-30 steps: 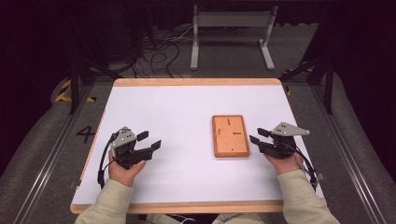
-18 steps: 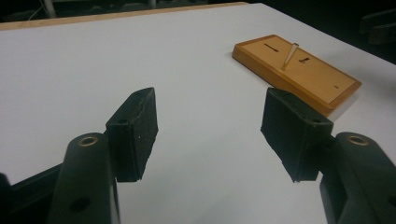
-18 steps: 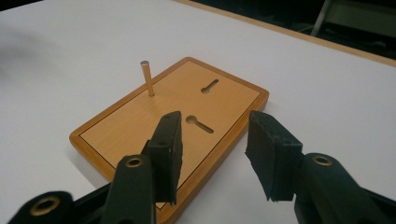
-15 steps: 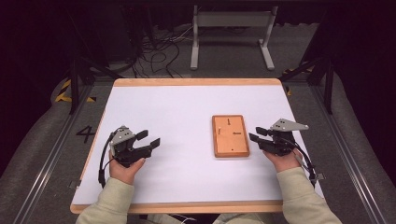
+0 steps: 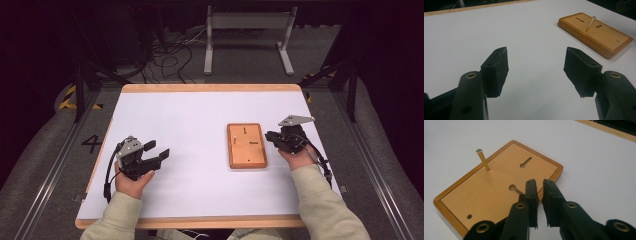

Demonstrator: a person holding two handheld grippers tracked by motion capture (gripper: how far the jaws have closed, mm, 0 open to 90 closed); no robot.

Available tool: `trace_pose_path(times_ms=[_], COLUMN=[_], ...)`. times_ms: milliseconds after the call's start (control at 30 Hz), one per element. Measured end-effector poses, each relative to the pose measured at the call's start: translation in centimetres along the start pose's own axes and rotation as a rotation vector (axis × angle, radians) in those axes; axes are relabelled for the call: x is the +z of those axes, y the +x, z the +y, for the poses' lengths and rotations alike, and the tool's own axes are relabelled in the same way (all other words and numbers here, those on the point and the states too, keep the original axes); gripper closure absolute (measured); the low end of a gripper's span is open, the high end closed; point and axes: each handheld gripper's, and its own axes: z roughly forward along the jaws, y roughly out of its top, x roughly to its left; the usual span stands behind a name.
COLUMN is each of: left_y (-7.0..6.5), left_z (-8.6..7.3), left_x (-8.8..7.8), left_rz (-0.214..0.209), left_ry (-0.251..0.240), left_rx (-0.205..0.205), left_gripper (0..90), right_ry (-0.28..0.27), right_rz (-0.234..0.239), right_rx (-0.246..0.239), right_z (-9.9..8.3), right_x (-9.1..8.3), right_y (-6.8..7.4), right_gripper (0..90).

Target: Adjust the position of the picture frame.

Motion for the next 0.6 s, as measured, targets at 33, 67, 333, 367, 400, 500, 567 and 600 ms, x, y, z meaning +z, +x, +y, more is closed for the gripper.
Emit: trace_pose_path(times_ms=[33, 67, 333, 367, 400, 500, 567, 600], left_y=[0.0, 0.0, 0.1, 0.2, 0.3, 0.5, 0.7, 0.7], left_z=[-0.1, -0.1, -0.9, -1.0, -1.1, -1.5, -1.6, -1.7], left_x=[-0.1, -0.2, -1.3, -1.4, -1.6, -2.1, -2.2, -2.4], left_rz=[0.003, 0.003, 0.033, 0.037, 0.041, 0.054, 0.061, 0.063], left_ry=[0.002, 0.004, 0.010, 0.011, 0.012, 0.013, 0.010, 0.015], left_rx=[-0.001, -0.004, -0.012, -0.012, -0.012, -0.025, -0.031, -0.033], left_gripper=[36.5, 36.5, 36.5, 36.5, 36.5, 36.5, 36.4, 36.4], right_ry=[0.011, 0.020, 0.077, 0.075, 0.088, 0.109, 0.125, 0.132], right_rz=[0.004, 0.008, -0.022, -0.029, -0.037, -0.055, -0.071, -0.076], right_rx=[0.004, 0.009, 0.052, 0.051, 0.053, 0.051, 0.050, 0.055], right_z=[0.2, 0.4, 1.2, 1.3, 1.5, 1.8, 2.1, 2.2], right_x=[0.2, 0.6, 3.1, 3.4, 3.7, 4.8, 5.5, 5.7], right_y=[-0.2, -0.4, -1.8, -1.9, -2.0, -2.3, -2.5, -2.6], right_gripper=[86.5, 88.0, 89.9, 89.9, 90.0, 90.0, 90.0, 90.0])
